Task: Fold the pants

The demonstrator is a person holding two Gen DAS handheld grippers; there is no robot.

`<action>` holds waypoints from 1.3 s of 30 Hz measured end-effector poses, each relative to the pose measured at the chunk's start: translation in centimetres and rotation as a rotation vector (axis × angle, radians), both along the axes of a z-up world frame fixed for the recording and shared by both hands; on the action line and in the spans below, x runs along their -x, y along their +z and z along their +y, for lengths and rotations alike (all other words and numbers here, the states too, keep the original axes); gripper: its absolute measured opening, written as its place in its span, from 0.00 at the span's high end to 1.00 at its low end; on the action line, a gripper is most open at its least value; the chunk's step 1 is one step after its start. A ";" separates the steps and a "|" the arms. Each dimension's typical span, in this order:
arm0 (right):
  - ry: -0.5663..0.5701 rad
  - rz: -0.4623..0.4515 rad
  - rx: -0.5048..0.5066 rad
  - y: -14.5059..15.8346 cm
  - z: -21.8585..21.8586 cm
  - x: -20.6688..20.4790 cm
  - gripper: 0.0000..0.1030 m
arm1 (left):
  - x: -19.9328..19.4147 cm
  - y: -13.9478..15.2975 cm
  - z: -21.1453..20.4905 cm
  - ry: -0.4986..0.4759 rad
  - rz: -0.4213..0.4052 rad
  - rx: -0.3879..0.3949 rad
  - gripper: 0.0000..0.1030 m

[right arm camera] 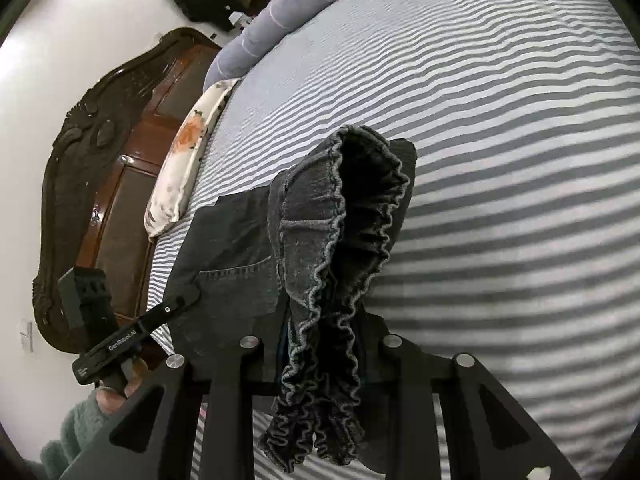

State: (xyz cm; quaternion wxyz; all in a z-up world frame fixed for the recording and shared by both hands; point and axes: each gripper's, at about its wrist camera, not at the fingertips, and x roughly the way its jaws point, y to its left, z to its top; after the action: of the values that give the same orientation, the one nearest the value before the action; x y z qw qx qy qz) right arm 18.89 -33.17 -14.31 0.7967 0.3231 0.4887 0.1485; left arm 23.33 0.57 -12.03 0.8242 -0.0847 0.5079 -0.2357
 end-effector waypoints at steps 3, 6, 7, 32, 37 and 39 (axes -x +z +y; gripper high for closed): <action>0.013 0.020 0.021 -1.2 0.8 -1.3 0.77 | -1.3 -1.4 0.4 0.006 0.020 -0.027 0.84; 0.013 0.025 0.077 -2.0 1.1 -1.7 0.70 | -1.9 -3.0 0.1 0.006 0.045 -0.062 0.83; 0.010 0.029 0.102 -2.2 1.0 -1.7 0.67 | -1.8 -3.3 0.5 0.004 0.044 -0.074 0.82; -0.136 -0.002 0.470 -0.9 3.0 4.7 0.20 | 7.4 -4.4 2.8 0.073 -0.040 -0.284 0.43; -0.129 -0.056 0.599 2.1 5.9 6.8 0.12 | 9.5 -2.4 2.6 0.100 -0.076 -0.351 0.43; -0.121 -0.075 0.643 3.1 7.3 7.8 0.05 | 10.5 -1.5 2.5 0.116 -0.091 -0.368 0.41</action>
State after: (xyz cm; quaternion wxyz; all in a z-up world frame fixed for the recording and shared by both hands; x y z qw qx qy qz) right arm 11.07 -25.86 -11.19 0.8828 0.0779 0.4607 -0.0492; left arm 12.85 3.11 -13.56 0.8601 0.0489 0.4988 -0.0948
